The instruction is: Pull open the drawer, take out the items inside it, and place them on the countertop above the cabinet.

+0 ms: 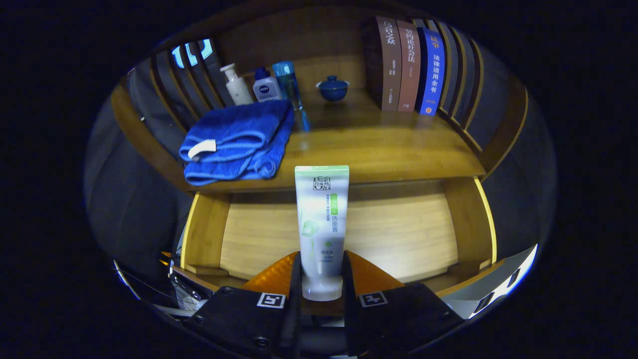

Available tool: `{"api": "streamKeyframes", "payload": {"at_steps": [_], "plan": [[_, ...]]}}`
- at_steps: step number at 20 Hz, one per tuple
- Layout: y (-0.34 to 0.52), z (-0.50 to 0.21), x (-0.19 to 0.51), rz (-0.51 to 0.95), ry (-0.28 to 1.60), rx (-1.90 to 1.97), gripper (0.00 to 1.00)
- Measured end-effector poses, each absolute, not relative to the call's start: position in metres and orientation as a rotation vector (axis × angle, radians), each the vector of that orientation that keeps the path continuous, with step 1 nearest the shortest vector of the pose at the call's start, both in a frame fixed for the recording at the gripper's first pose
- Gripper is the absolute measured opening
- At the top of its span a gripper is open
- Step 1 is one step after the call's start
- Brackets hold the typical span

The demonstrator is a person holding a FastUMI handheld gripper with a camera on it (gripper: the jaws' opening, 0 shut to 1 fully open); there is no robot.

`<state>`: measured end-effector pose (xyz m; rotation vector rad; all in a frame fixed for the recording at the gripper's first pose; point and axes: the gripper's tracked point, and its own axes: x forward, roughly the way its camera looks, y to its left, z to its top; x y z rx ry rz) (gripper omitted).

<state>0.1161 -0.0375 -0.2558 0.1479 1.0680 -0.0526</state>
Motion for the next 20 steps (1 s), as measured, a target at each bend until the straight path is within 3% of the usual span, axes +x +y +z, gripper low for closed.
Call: {"api": "streamKeyframes", "payload": {"at_steps": [12,18,20], "plan": [[-0.052,-0.256,0.261,-0.064,1.008,0.026,0.39],[-0.050,-0.278,0.278,-0.080,1.052,0.053,0.39],[-0.053,-0.285,0.282,-0.093,1.056,0.066,0.56]]}}
